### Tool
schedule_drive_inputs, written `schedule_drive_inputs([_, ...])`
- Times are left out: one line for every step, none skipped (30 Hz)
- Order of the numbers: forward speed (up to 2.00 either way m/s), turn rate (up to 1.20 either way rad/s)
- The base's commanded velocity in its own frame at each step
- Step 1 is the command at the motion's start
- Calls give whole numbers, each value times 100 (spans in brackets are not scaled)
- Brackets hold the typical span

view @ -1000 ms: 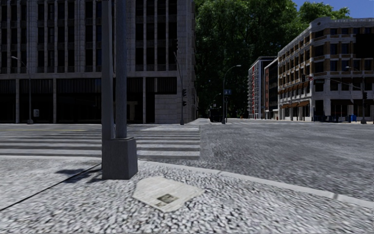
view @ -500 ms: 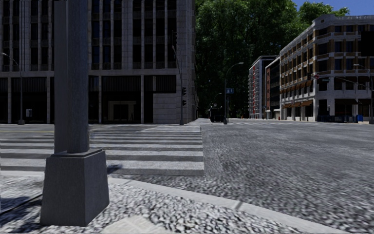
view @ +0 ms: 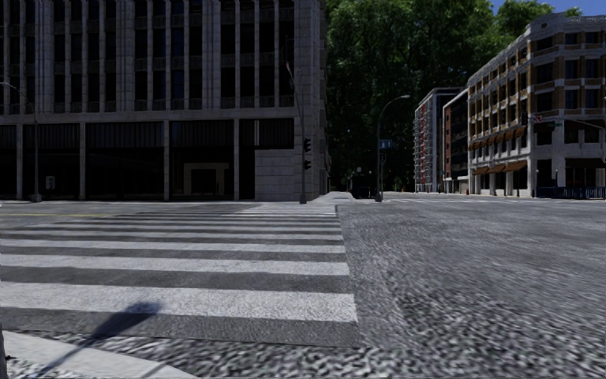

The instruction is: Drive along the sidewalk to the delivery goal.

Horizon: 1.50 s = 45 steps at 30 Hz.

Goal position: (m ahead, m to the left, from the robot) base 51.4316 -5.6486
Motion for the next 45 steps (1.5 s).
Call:
schedule_drive_inputs([200, 29])
schedule_drive_inputs([187, 29])
schedule_drive_inputs([187, 29])
schedule_drive_inputs([168, 26])
schedule_drive_inputs([158, 25])
schedule_drive_inputs([145, 25])
schedule_drive_inputs([140, 25])
schedule_drive_inputs([140, 25])
schedule_drive_inputs([138, 25])
schedule_drive_inputs([138, 25])
schedule_drive_inputs([137, 25])
schedule_drive_inputs([137, 25])
schedule_drive_inputs([137, 25])
schedule_drive_inputs([137, 24])
schedule_drive_inputs([137, 11])
schedule_drive_inputs([137, 3])
schedule_drive_inputs([137, 3])
schedule_drive_inputs([137, 0])
schedule_drive_inputs([137, 0])
schedule_drive_inputs([137, 0])
schedule_drive_inputs([137, 0])
schedule_drive_inputs([137, 0])
schedule_drive_inputs([137, 0])
schedule_drive_inputs([137, 0])
schedule_drive_inputs([137, 0])
schedule_drive_inputs([137, 0])
schedule_drive_inputs([137, 0])
schedule_drive_inputs([138, 0])
schedule_drive_inputs([139, 0])
schedule_drive_inputs([139, 0])
schedule_drive_inputs([140, 0])
schedule_drive_inputs([140, 0])
schedule_drive_inputs([140, 0])
schedule_drive_inputs([140, 0])
schedule_drive_inputs([140, 0])
schedule_drive_inputs([140, 0])
schedule_drive_inputs([140, 0])
schedule_drive_inputs([140, 0])
schedule_drive_inputs([140, 0])
schedule_drive_inputs([140, 0])
schedule_drive_inputs([141, 0])
schedule_drive_inputs([145, 0])
schedule_drive_inputs([148, 0])
schedule_drive_inputs([148, 0])
schedule_drive_inputs([149, 0])
